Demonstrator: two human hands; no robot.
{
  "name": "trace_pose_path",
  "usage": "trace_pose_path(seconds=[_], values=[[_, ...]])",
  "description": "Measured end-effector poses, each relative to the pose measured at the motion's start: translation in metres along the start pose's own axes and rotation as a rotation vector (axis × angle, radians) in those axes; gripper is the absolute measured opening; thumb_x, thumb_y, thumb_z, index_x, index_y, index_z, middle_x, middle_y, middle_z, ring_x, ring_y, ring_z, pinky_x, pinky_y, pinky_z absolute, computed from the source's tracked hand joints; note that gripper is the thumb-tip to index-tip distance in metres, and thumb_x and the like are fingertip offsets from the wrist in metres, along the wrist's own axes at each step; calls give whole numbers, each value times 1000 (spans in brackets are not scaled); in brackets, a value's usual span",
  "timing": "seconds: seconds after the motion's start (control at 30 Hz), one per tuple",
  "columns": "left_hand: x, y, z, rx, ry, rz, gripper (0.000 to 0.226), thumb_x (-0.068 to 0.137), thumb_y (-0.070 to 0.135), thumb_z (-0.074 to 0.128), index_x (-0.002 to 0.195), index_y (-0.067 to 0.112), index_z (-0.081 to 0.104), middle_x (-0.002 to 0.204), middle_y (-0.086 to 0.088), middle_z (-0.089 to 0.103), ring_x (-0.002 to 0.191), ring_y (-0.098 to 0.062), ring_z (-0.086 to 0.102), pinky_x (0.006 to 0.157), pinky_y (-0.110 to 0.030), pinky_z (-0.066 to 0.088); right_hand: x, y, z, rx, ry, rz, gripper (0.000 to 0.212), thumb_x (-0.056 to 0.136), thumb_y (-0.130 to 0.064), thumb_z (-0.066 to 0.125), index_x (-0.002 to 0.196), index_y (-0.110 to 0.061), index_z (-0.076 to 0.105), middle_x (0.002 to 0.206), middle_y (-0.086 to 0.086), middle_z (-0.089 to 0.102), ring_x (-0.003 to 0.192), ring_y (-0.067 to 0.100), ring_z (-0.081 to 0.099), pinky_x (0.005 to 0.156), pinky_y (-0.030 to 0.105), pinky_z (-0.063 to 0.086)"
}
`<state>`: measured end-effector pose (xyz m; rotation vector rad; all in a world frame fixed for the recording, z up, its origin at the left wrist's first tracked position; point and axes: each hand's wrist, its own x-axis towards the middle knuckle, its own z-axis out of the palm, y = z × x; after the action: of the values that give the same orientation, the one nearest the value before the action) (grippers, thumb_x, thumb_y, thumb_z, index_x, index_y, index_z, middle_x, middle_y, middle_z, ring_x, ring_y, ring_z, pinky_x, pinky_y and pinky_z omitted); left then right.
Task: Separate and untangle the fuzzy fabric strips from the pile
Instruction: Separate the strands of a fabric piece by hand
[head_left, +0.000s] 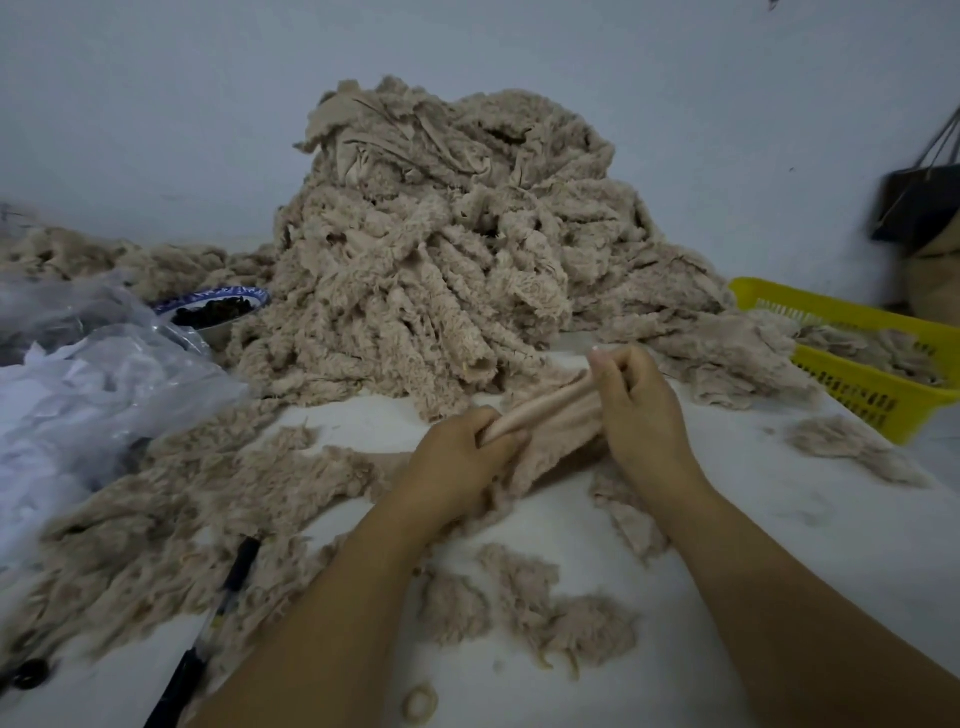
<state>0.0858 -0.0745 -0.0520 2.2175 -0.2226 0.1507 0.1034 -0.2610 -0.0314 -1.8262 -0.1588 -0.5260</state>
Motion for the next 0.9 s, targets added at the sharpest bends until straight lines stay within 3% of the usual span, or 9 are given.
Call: trace_pose_path(seconds=[0.17,0.33,0.43,0.53,0.63,0.7,0.77,0.83,0.9], values=[[3,-8,-12,-153,167,-174,16,97,35,61,85,24,58,64,3,59,50,-10,53,48,-24,46,7,12,-6,-19,216,94,34,104,-41,41,75,-23,39,66,-4,42,48,-7,42,43,11,33],[-1,4,-16,-492,138,-202,19,95,34,61,90,16,64,73,-6,63,58,-19,51,50,-28,41,9,15,-6,-7,218,151,32,103,-42,43,77,-23,40,69,-5,45,49,-7,44,44,10,34],[-5,12,-15,-614,84,-158,15,97,34,61,87,27,70,82,-6,69,64,-22,59,58,-38,47,4,6,-1,62,25,125,32,93,-64,44,86,-34,50,83,-12,62,67,-16,54,59,11,39],[-6,17,-12,-589,82,-132,17,96,34,62,81,37,72,81,7,72,74,-11,67,63,-28,50,-7,-1,9,101,-347,97,49,74,-88,40,97,-49,57,102,-30,65,91,-15,60,74,18,47],[-6,18,-9,-647,61,-134,16,93,30,65,78,30,71,81,2,72,76,-14,67,65,-30,52,-15,-1,16,-77,-583,47,47,82,-74,53,102,-33,65,95,-8,71,83,6,67,63,26,51],[-7,19,-9,-689,95,-150,13,84,30,68,82,17,65,82,-7,66,78,-23,60,67,-40,48,-12,0,18,-163,-566,19,22,95,-50,54,89,-33,66,76,-2,70,67,12,65,58,23,48],[-7,21,-13,-787,145,-163,10,76,26,66,79,16,67,83,-5,70,73,-23,62,57,-32,48,-4,-1,15,-365,-472,0,21,102,-30,50,88,-33,66,78,-7,69,77,15,64,60,18,46],[-4,20,-22,-955,190,-170,15,77,20,62,74,23,76,77,2,75,63,-16,68,43,-23,48,7,5,5,-412,-239,93,26,104,-33,43,88,-23,62,84,-2,66,81,24,60,60,26,42],[-4,20,-30,-1103,276,-197,26,84,16,59,71,27,78,70,3,74,55,-13,68,44,-24,50,13,9,-7,-140,-15,274,29,103,-44,42,85,-29,58,78,0,63,69,16,59,54,25,36]])
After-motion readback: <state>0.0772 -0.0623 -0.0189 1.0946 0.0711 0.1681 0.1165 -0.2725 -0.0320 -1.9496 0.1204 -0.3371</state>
